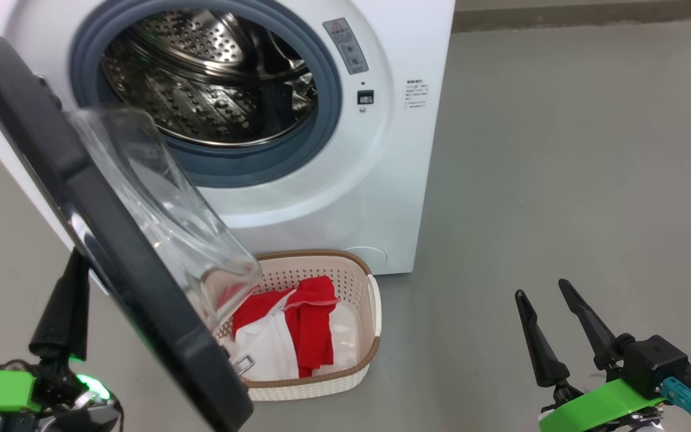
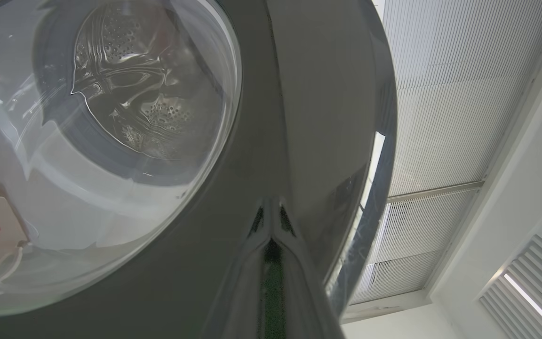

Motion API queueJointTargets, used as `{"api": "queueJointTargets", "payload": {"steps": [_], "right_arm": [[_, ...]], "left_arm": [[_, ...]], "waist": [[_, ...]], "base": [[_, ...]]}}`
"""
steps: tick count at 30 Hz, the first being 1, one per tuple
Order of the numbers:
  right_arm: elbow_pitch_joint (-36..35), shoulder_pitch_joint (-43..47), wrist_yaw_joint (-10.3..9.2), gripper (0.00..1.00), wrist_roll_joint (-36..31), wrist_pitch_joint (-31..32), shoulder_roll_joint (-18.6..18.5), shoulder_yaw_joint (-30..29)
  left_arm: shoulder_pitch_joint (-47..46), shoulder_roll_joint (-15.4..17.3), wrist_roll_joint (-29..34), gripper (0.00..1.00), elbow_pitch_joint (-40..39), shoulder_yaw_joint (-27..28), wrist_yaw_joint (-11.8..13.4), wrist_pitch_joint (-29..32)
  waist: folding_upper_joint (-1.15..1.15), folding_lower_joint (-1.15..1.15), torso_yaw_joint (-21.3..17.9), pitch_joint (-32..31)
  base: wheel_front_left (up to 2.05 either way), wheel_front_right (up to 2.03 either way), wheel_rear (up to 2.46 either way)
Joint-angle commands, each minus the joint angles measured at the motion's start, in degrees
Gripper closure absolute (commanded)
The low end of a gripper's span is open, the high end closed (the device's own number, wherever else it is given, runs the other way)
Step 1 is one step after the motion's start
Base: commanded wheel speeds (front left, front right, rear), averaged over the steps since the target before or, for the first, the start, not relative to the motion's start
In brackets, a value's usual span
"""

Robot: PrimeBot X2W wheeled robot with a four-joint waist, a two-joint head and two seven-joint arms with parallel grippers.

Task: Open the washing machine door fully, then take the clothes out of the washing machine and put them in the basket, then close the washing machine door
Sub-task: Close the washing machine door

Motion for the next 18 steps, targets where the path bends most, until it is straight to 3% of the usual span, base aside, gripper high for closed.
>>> {"api": "queueJointTargets", "payload": {"steps": [1,18], "right_arm": [[-1.6,-1.7,0.37,0.0,0.3,-0.4,-0.8,1.3],[-2.3,-3.9,0.37,0.0,0.9,-0.4,-1.3,1.7]], "left_arm": [[-2.9,0.8,-0.6,1.0,-1.7,0.2,-0.4,0.0],[-11.9,0.8,-0.7,1.0,3.6,-5.2,-2.6,-6.0]], "waist": [[0.0,0.0,-1.1,1.0],[0.0,0.0,-7.5,4.9]], "base": [[0.0,0.0,0.0],[0.0,0.0,0.0]]}}
